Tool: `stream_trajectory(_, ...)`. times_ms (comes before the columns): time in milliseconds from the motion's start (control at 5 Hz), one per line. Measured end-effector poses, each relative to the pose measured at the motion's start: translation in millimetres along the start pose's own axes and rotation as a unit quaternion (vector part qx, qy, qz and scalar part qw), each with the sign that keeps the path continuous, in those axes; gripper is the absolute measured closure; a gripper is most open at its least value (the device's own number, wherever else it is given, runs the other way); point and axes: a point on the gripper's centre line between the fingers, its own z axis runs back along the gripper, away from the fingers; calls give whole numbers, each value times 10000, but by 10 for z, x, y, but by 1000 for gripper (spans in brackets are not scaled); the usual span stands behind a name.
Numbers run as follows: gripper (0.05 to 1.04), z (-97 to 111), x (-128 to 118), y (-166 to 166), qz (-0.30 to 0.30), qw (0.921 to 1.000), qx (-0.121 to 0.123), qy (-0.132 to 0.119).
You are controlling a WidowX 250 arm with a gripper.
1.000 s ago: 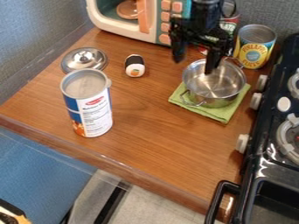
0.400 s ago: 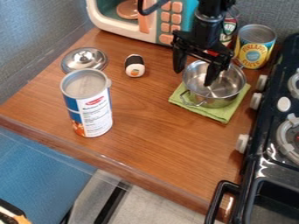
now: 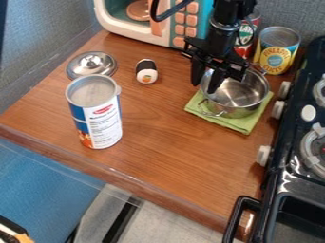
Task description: Move the pot to the bottom left corner of the table
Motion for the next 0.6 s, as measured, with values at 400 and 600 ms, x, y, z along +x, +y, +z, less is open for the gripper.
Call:
stream_trajectory(400,984,-24,-24,-18,-33,10000,-29,25)
stream_trajectory(600,987,8,-38,-78,-73,9996,-250,99)
